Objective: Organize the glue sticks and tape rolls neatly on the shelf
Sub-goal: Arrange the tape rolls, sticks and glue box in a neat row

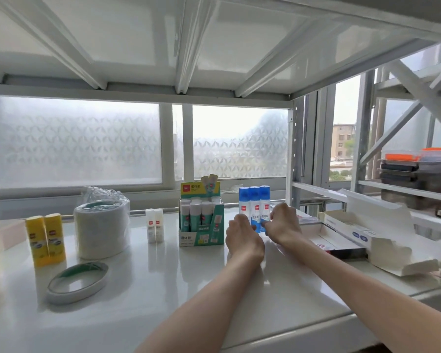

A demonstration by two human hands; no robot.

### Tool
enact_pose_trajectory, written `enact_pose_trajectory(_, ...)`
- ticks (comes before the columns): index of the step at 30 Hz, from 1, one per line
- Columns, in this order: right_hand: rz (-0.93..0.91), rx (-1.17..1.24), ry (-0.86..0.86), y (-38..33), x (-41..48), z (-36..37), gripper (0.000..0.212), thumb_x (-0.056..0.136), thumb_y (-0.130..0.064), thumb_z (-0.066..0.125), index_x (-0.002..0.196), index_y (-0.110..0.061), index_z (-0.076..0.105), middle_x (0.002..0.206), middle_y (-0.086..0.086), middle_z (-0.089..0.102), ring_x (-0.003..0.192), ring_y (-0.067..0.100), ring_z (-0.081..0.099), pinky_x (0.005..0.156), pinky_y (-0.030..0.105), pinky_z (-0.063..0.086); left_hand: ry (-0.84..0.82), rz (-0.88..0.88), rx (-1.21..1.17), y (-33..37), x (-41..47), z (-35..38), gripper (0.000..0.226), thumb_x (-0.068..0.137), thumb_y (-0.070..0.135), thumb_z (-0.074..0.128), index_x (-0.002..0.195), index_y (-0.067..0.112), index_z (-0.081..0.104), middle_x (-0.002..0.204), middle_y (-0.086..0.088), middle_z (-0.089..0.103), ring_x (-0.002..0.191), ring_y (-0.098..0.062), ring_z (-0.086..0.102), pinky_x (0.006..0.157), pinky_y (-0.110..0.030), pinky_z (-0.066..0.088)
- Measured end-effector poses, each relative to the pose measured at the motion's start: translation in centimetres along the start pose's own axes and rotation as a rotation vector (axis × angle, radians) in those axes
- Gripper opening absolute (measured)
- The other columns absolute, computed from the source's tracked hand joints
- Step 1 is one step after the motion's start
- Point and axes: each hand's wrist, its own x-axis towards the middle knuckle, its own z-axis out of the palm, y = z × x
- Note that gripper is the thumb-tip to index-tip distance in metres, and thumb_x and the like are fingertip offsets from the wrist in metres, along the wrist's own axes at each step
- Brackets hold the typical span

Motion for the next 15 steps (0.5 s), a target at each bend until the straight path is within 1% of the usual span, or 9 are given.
enact_pose_trajectory(2, 0.009, -0.005, -0.019, -0.3, 0.4, 0.2, 0.039, 0.079, -0.006, 0.069, 0.053, -0.012, 0.041, 0.077, 0.016, 0.057, 0.074, 0.030, 0.057, 0.061, 0.026, 0.035, 0.015, -0.007, -0.003, -0.1, 0.6, 0.3, 0.025, 0.094, 0.010, 0.057, 0.118, 0.006, 0.054, 0.123, -0.012, 0.060, 0.114, -0.028, 0.060, 0.089, -0.033, 0.047)
enact_pose_trajectory(3, 0.011, -0.006, -0.031, -0.5, 0.6, 0.3, 0.033, 0.080, -0.007, 0.069, 0.056, -0.010, 0.047, 0.081, 0.019, 0.060, 0.080, 0.033, 0.062, 0.062, 0.027, 0.036, 0.021, -0.012, -0.007, -0.2, 0.8, 0.4, 0.026, 0.094, 0.011, 0.058, 0.119, 0.006, 0.054, 0.123, -0.012, 0.060, 0.114, -0.027, 0.060, 0.088, -0.033, 0.047)
enact_pose_trajectory(5, 0.001, -0.008, -0.038, -0.9, 0.9, 0.5, 0.012, 0.080, -0.009, 0.071, 0.075, -0.003, 0.062, 0.094, 0.022, 0.068, 0.092, 0.035, 0.067, 0.063, 0.027, 0.037, 0.032, -0.022, -0.002, -0.3, 1.3, 0.6, 0.026, 0.094, 0.011, 0.058, 0.119, 0.006, 0.055, 0.123, -0.012, 0.060, 0.115, -0.028, 0.060, 0.087, -0.032, 0.047)
enact_pose_trajectory(6, -0.003, -0.005, -0.038, -0.9, 1.0, 0.7, 0.010, 0.080, -0.009, 0.071, 0.080, -0.003, 0.063, 0.098, 0.022, 0.069, 0.094, 0.036, 0.067, 0.064, 0.028, 0.038, 0.038, -0.027, 0.004, -0.3, 1.5, 0.8, 0.026, 0.093, 0.009, 0.059, 0.119, 0.006, 0.055, 0.123, -0.012, 0.061, 0.115, -0.028, 0.060, 0.087, -0.033, 0.047)
enact_pose_trajectory(8, -0.007, -0.007, -0.033, -0.9, 1.2, 1.1, 0.013, 0.080, -0.010, 0.071, 0.077, -0.006, 0.059, 0.101, 0.022, 0.069, 0.095, 0.036, 0.066, 0.064, 0.028, 0.038, 0.055, -0.038, 0.009, -0.5, 2.0, 1.1, 0.027, 0.091, 0.007, 0.061, 0.118, 0.005, 0.056, 0.123, -0.012, 0.062, 0.115, -0.028, 0.061, 0.087, -0.034, 0.049)
enact_pose_trajectory(12, 0.007, 0.009, -0.019, -0.9, 1.6, 1.6, 0.028, 0.080, -0.009, 0.071, 0.060, -0.009, 0.051, 0.099, 0.023, 0.069, 0.095, 0.038, 0.067, 0.063, 0.028, 0.038, 0.079, -0.051, -0.007, -0.6, 2.6, 1.7, 0.030, 0.088, 0.008, 0.065, 0.117, 0.003, 0.059, 0.120, -0.014, 0.063, 0.113, -0.030, 0.063, 0.088, -0.038, 0.053)
enact_pose_trajectory(13, 0.004, 0.010, -0.020, -1.0, 1.7, 1.7, 0.022, 0.080, -0.009, 0.072, 0.064, -0.007, 0.056, 0.100, 0.023, 0.070, 0.095, 0.038, 0.067, 0.063, 0.028, 0.038, 0.086, -0.054, -0.009, -0.6, 2.7, 1.8, 0.031, 0.087, 0.008, 0.066, 0.117, 0.002, 0.059, 0.119, -0.014, 0.064, 0.112, -0.030, 0.063, 0.087, -0.038, 0.053)
enact_pose_trajectory(14, -0.002, 0.010, -0.018, -1.0, 1.8, 1.7, 0.014, 0.080, -0.010, 0.073, 0.073, -0.002, 0.063, 0.101, 0.023, 0.070, 0.095, 0.038, 0.067, 0.064, 0.028, 0.038, 0.091, -0.058, -0.010, -0.7, 2.8, 1.9, 0.032, 0.087, 0.008, 0.066, 0.118, 0.002, 0.059, 0.119, -0.015, 0.064, 0.111, -0.030, 0.064, 0.087, -0.038, 0.054)
enact_pose_trajectory(15, 0.000, 0.008, -0.025, -1.0, 1.9, 1.7, 0.012, 0.080, -0.010, 0.072, 0.079, 0.000, 0.066, 0.102, 0.022, 0.071, 0.095, 0.038, 0.067, 0.064, 0.028, 0.038, 0.093, -0.060, -0.011, -0.7, 2.9, 2.0, 0.033, 0.087, 0.008, 0.066, 0.119, 0.002, 0.058, 0.120, -0.015, 0.064, 0.112, -0.030, 0.063, 0.087, -0.039, 0.054)
